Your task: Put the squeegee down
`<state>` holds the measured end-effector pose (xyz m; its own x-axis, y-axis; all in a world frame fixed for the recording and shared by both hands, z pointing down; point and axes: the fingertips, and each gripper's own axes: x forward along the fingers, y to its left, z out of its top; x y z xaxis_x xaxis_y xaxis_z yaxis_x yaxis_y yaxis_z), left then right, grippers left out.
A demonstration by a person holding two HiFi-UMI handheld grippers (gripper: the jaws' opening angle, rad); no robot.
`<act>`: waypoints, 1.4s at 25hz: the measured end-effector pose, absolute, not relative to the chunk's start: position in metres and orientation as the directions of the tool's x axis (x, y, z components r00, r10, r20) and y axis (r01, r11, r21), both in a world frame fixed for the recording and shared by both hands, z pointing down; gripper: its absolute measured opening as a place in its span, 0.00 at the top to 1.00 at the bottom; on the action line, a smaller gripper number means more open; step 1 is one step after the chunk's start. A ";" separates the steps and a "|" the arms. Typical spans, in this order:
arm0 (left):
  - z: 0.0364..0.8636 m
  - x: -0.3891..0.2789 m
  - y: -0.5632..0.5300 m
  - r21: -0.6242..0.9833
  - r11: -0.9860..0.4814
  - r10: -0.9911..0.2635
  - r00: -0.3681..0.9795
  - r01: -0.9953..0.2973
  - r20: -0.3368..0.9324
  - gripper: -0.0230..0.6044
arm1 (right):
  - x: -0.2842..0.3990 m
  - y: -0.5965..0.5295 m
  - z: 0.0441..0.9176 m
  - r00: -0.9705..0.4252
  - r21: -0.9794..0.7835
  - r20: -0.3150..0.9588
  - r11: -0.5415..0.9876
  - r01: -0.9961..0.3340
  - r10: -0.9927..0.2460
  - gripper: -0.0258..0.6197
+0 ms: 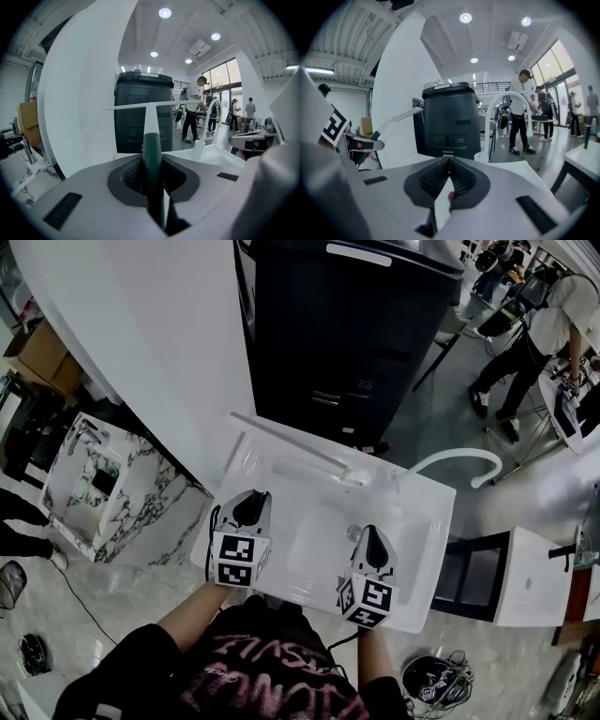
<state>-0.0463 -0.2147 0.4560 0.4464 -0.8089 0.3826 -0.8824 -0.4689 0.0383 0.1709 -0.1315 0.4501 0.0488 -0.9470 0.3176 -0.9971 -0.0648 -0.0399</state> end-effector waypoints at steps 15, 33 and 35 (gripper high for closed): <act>0.488 -0.038 -0.232 0.045 -0.452 -0.784 0.421 -0.891 0.456 0.88 | 0.175 -0.152 0.478 0.008 -0.083 0.371 -0.041 -0.996 -0.929 0.93; 0.533 -0.024 -0.240 0.057 -0.460 -0.719 0.410 -0.886 0.561 0.88 | 0.185 -0.156 0.519 0.006 -0.119 0.437 -0.065 -0.991 -0.899 0.93; 0.538 -0.022 -0.241 0.056 -0.462 -0.710 0.407 -0.885 0.575 0.88 | 0.187 -0.157 0.523 0.008 -0.124 0.443 -0.070 -0.990 -0.897 0.93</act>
<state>-0.0222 -0.2409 0.5381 0.4071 -0.7100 0.5747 -0.8852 -0.4619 0.0564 0.1865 -0.1571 0.5225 0.0079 -0.8966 0.4429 -0.9899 -0.0698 -0.1237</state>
